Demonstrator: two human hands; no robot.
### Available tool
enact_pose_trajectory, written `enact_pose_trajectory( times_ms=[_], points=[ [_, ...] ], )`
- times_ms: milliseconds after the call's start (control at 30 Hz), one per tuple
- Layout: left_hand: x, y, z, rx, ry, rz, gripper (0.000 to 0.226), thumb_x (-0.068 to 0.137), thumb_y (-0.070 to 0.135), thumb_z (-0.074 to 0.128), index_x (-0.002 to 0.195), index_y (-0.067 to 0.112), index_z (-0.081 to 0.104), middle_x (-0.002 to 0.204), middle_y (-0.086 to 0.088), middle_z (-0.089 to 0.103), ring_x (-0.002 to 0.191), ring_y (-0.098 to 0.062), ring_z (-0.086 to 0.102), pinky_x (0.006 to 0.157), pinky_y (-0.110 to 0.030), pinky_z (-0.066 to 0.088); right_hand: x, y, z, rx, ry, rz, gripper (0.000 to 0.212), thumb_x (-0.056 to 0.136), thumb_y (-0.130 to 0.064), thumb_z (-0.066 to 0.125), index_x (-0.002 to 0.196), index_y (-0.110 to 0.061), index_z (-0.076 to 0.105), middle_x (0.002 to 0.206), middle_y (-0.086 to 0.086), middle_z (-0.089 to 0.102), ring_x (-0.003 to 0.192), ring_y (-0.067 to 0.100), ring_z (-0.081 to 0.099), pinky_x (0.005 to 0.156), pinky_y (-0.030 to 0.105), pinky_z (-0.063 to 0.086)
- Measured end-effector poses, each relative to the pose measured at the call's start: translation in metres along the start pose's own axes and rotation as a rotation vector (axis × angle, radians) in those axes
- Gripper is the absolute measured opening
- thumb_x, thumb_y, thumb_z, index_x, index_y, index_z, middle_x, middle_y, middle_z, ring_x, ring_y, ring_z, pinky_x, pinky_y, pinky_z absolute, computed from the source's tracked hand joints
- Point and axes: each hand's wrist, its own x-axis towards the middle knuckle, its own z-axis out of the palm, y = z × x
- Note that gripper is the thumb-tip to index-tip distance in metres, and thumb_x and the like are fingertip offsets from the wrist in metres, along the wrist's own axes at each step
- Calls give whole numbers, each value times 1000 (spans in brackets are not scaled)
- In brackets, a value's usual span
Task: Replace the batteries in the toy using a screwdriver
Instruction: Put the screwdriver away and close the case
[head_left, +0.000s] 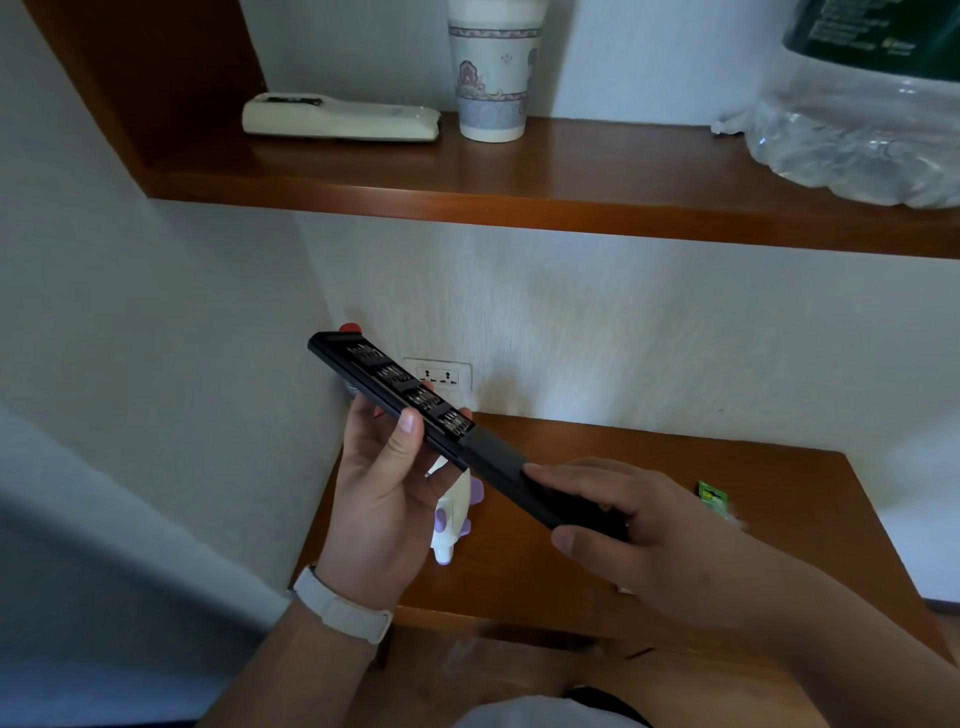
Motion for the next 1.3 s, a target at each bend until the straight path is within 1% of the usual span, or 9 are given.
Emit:
enact_pose_trajectory(
  times_ms=[200,333,433,500,800,967,1067,1200,1300],
  points=[
    [-1,-10,0,-61,45,-47,84,63,40,92,136,28,52,123,-6,66,117,-36,63,91,-62,50,5,-3,2,-18,-3,-14,51,95,-40,57,143,-44,42,117,-31,52,94,-3,56,71,11,42],
    [-2,-14,0,-67,44,-58,80,62,42,92,131,30,54,121,-8,67,122,-39,60,90,-60,51,8,-2,4,-26,1,-28,52,95,-38,58,144,-41,43,121,-31,50,94,-11,54,74,8,41],
    [-4,-16,-1,-56,33,-55,74,64,41,92,128,32,56,123,-11,65,121,-41,60,99,-74,29,9,-1,6,-24,8,-43,52,95,-39,58,144,-41,43,121,-30,49,93,-9,55,72,9,42],
    [-5,-16,-1,-39,9,-53,73,65,40,91,128,28,56,121,-13,65,120,-42,60,100,-72,29,10,2,7,-13,14,-55,52,95,-38,58,144,-41,43,123,-28,49,93,-8,56,70,10,43],
    [-4,-17,8,-37,-86,-81,64,63,36,92,121,24,68,115,-9,67,113,-30,65,88,-39,58,13,13,13,65,68,-108,52,94,-34,60,144,-38,45,125,-24,53,95,6,60,71,12,45],
    [-4,-20,4,-41,-120,-133,76,60,30,95,128,19,61,117,-10,68,113,-28,65,87,-37,58,13,22,13,123,91,-125,49,93,-31,63,140,-37,50,124,-24,55,98,10,62,73,18,51],
    [-1,-12,-5,-48,-112,-177,92,62,31,94,140,16,49,128,-15,64,118,-35,62,85,-50,58,15,30,3,66,116,-97,52,88,-28,71,136,-38,54,128,-29,52,111,2,57,80,15,52],
    [5,6,-5,-65,26,-143,49,87,37,66,132,25,51,111,-14,68,90,-30,72,58,-46,60,13,42,-7,-121,142,-120,57,84,-37,73,134,-49,48,131,-37,43,122,-8,45,89,8,47],
    [6,8,-1,54,160,-92,29,100,10,45,124,24,52,92,-3,73,69,-24,74,43,-36,56,12,48,-6,-269,212,-148,57,82,-52,64,136,-40,52,130,-36,43,121,-10,43,89,6,44]
  ],
)
